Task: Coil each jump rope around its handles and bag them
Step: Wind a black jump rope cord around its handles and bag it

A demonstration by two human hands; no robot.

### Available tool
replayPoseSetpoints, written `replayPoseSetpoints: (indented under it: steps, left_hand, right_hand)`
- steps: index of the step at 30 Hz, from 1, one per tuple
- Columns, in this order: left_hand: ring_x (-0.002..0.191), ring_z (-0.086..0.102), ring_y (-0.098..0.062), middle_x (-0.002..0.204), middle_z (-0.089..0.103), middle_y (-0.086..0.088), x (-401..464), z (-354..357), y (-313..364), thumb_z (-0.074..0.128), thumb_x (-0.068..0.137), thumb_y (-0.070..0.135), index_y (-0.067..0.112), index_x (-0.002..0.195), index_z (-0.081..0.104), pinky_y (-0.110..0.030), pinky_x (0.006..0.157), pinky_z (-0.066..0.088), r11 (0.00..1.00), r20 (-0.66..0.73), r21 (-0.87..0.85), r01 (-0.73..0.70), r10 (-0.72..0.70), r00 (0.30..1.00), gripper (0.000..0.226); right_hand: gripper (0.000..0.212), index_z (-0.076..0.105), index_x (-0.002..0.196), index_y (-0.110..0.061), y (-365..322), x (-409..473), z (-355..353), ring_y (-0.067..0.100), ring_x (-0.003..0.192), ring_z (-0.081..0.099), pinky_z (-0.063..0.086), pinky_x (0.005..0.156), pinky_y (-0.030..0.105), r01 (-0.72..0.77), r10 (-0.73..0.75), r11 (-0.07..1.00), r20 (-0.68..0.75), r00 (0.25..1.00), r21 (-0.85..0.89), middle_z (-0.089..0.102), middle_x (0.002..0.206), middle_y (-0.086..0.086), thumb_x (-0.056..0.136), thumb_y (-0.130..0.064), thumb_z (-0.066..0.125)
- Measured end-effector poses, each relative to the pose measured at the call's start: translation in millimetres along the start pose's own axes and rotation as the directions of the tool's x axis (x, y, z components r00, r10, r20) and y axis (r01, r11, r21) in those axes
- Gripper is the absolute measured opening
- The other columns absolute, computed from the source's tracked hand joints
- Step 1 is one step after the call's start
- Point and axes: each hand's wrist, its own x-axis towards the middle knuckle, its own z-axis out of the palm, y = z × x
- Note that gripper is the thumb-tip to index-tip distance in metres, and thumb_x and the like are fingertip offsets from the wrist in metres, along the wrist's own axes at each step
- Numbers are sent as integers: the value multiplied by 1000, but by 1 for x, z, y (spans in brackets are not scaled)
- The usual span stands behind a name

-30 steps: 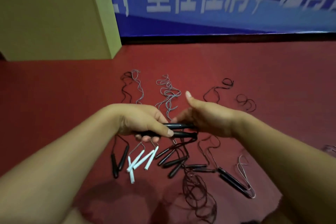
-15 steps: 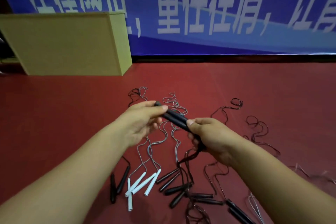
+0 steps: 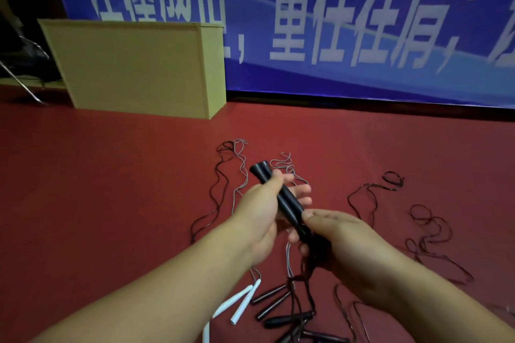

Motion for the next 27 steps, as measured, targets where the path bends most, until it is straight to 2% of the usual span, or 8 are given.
replayPoseSetpoints:
  steps: [4,9,15,18,20,22,25,27]
  left_hand:
    - [81,72,-22,88,74,-7,10,3,-4,36,105,37,14,108,58,-33,63,54,997,4,-64,36,-36,999,31]
    - [68,71,-21,73,72,-5,17,4,-11,37,106,35,13,98,57,-37,73,52,991,-38,-134,27,-32,999,31]
    - [49,55,-16,64,51,-3,26,-1,-5,43,104,31,11,91,52,-33,54,56,993,-46,-87,-75,71,996,26]
    - [49,55,-16,66,52,-3,30,-5,4,45,104,28,9,91,49,-33,53,56,971,-37,71,-229,232,972,23]
    - [47,54,-15,65,53,-3,33,-12,9,47,104,26,10,91,48,-33,53,55,912,-57,228,-342,363,930,20]
    - [46,53,-15,64,52,-3,38,-26,15,47,103,23,14,86,47,-32,51,54,821,-71,388,-419,480,874,20]
    - [47,54,-16,64,53,-2,43,-55,25,47,103,22,21,82,47,-34,54,51,599,-19,662,-451,615,789,21]
    - [46,57,-11,63,56,0,45,-72,28,48,102,23,24,83,48,-29,54,51,429,68,789,-441,651,756,19]
  right_hand:
    - [28,66,97,-7,8,4,-3,17,62,56,46,63,26,-10,9,999,12,1000,51,66,75,9,103,-15,40]
    - [32,63,106,-1,21,9,-11,21,75,54,38,81,36,-28,29,997,10,1000,-75,64,73,7,104,-22,40]
    - [42,61,102,-11,11,10,-17,17,58,55,47,62,28,-166,165,986,43,985,23,60,69,6,100,-48,39]
    - [53,61,98,-8,5,14,-25,15,55,51,41,58,26,-146,157,983,92,983,-113,60,69,7,98,-54,35]
    - [52,58,86,-8,9,13,-28,14,51,44,36,55,27,-123,158,967,146,977,-225,55,68,6,97,-54,38]
    - [48,61,91,-5,12,9,-31,11,47,38,31,48,23,-134,194,946,186,963,-294,48,63,3,96,-50,45]
    - [31,63,85,-10,9,5,-41,11,44,36,26,41,21,-112,206,912,205,957,-395,44,58,-1,94,-40,57]
    - [30,58,75,-11,8,7,-50,17,51,43,32,50,26,-56,155,906,207,966,-420,46,59,2,90,-35,65]
